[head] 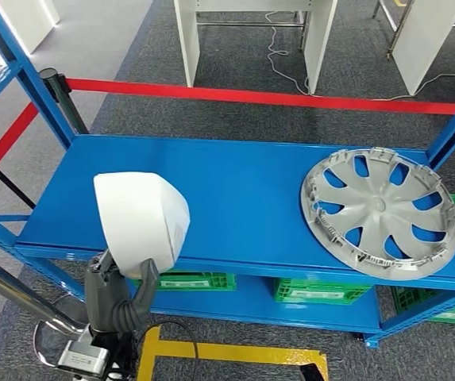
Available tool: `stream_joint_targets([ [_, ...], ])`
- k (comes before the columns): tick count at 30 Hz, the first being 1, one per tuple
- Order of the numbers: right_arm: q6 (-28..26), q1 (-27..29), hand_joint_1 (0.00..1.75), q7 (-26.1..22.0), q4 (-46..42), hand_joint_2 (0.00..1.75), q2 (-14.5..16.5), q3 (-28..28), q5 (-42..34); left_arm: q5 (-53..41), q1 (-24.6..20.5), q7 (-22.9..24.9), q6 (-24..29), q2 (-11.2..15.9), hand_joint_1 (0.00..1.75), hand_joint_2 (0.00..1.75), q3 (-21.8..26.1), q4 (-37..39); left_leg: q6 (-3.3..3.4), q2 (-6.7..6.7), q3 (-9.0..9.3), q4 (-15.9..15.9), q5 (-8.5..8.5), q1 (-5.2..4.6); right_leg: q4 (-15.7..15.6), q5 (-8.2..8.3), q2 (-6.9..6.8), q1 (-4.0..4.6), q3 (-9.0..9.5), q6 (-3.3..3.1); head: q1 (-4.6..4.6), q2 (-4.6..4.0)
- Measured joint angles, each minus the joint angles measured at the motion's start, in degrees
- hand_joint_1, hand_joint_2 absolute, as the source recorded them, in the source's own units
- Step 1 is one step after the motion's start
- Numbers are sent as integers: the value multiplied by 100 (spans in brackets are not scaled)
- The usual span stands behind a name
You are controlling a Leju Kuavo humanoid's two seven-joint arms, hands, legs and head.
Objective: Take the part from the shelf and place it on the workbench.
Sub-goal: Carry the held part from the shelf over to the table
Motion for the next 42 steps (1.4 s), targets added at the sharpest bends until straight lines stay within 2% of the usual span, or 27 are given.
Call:
stream_joint_targets([
  [2,-15,-2,0,90,0,0,-22,0,35,95,18,-77,-17,-25,175,175,-21,-15,80,3,536,-821,156,-27,0,107,-1,15,-80,32,8,0],
  [3,-22,2,0,142,1,0,-35,0,42,129,23,-108,-30,-39,175,175,-32,-25,110,5,681,-1067,197,-47,-3,154,-4,15,-100,62,9,0],
  [6,-38,18,0,250,3,0,-68,0,42,193,61,-150,-91,-56,175,175,-78,-45,196,9,677,-1164,326,-92,-41,282,-9,-21,-116,182,11,0],
  [7,-41,21,0,263,4,0,-79,0,36,210,72,-152,-109,-61,175,175,-94,-46,236,20,637,-1182,399,-87,-19,242,-3,-30,-144,215,14,0],
  [8,-42,24,0,269,4,0,-90,0,29,223,79,-155,-123,-69,175,175,-107,-47,278,31,579,-1205,482,-73,81,96,5,-33,-206,239,21,0],
  [9,-43,27,0,273,5,0,-98,0,24,229,83,-158,-137,-78,175,175,-115,-48,310,42,505,-1224,567,-56,288,-156,13,-35,-289,256,34,0],
  [11,-45,26,0,283,4,0,-104,0,24,230,96,-162,-173,-86,175,175,-121,-48,340,51,313,-1222,716,-55,971,-770,20,-36,-466,283,58,0],
  [12,-47,26,0,288,4,0,-105,0,26,226,103,-163,-192,-85,175,175,-121,-48,333,53,205,-1218,794,-55,1300,-945,19,-37,-495,297,60,0],
  [13,-48,25,0,291,4,0,-107,0,30,223,107,-163,-208,-83,175,175,-121,-48,323,56,94,-1213,875,-55,1508,-981,18,-38,-460,310,60,0],
  [14,-49,25,0,291,4,0,-110,0,37,220,109,-163,-217,-82,175,175,-121,-48,308,59,-14,-1206,951,-50,1539,-893,16,-40,-336,321,62,0],
  [16,-52,16,0,288,4,0,-120,0,63,212,109,-163,-235,-81,175,175,-121,-48,260,60,-196,-1177,1088,-37,1018,-643,14,-49,208,338,63,0],
  [18,-66,-11,0,285,2,0,-127,0,88,197,108,-159,-273,-81,175,175,-121,-57,190,58,-328,-1124,1200,-43,210,-704,23,-42,813,318,64,0],
  [20,-94,-26,0,285,0,0,-127,0,94,182,108,-144,-324,-80,175,175,-125,-67,121,60,-375,-1106,1302,-51,-159,-845,33,-15,1008,242,61,0],
  [22,-113,-10,0,276,0,0,-127,-1,94,173,117,-128,-367,-76,175,175,-132,-68,56,60,-391,-1105,1331,-30,-160,-787,13,-10,923,128,56,0],
  [23,-119,-4,0,271,0,0,-127,-2,92,170,123,-123,-387,-72,175,175,-135,-68,21,57,-416,-1037,1208,-17,-159,-733,-1,-10,877,71,51,0],
  [26,-126,-9,0,269,0,0,-125,-4,78,136,129,-110,-437,-53,175,175,-140,-68,-63,49,-574,-194,329,-1,-157,-535,-27,-11,682,-18,37,0],
  [27,-122,-10,0,270,0,0,-121,-4,72,125,128,-103,-448,-46,175,175,-145,-68,-75,49,-611,174,111,0,-152,-467,-29,-4,613,-21,35,0],
  [28,-118,-9,0,270,0,0,-117,-4,68,118,127,-97,-461,-38,175,175,-150,-68,-74,48,-595,428,39,0,-144,-397,-32,3,539,-20,34,0],
  [29,-114,-7,0,271,0,0,-114,-4,67,114,126,-93,-479,-31,175,175,-154,-68,-62,46,-507,514,81,-2,-135,-328,-34,11,462,-18,34,0],
  [30,-114,-7,0,275,0,0,-112,-4,68,111,124,-87,-496,-26,175,175,-157,-68,-33,45,-316,367,204,-6,-129,-264,-35,21,375,-14,33,0],
  [32,-114,-9,0,285,0,0,-98,-4,72,105,108,-77,-524,-21,175,175,-163,-69,76,36,292,-419,376,-35,-119,-153,-31,40,246,7,37,0],
  [34,-115,-10,0,289,0,0,-74,-4,73,102,84,-73,-531,-20,175,175,-179,-74,169,28,747,-1134,342,-77,-116,-54,-31,38,175,62,40,0],
  [35,-112,-11,0,289,0,0,-65,-4,74,103,76,-73,-532,-18,175,175,-187,-76,192,26,813,-1285,308,-97,-121,-6,-34,30,152,100,40,0],
  [37,-105,-7,0,290,1,0,-60,-4,74,103,71,-72,-532,-15,175,175,-207,-79,213,35,761,-1358,393,-106,-129,60,-30,8,113,175,35,0],
  [38,-102,-4,0,293,1,0,-60,-4,74,103,69,-71,-532,-16,175,175,-219,-79,236,44,717,-1387,457,-96,-79,-18,-21,5,65,204,38,0],
  [39,-102,-1,0,296,2,0,-59,-4,74,103,65,-70,-533,-17,175,175,-232,-80,266,53,658,-1415,534,-82,68,-200,-8,5,-7,230,47,0],
  [42,-102,-1,0,302,2,0,-59,-4,74,105,65,-67,-534,-19,175,175,-253,-81,310,70,411,-1422,742,-73,1054,-986,8,-3,-288,290,63,0],
])
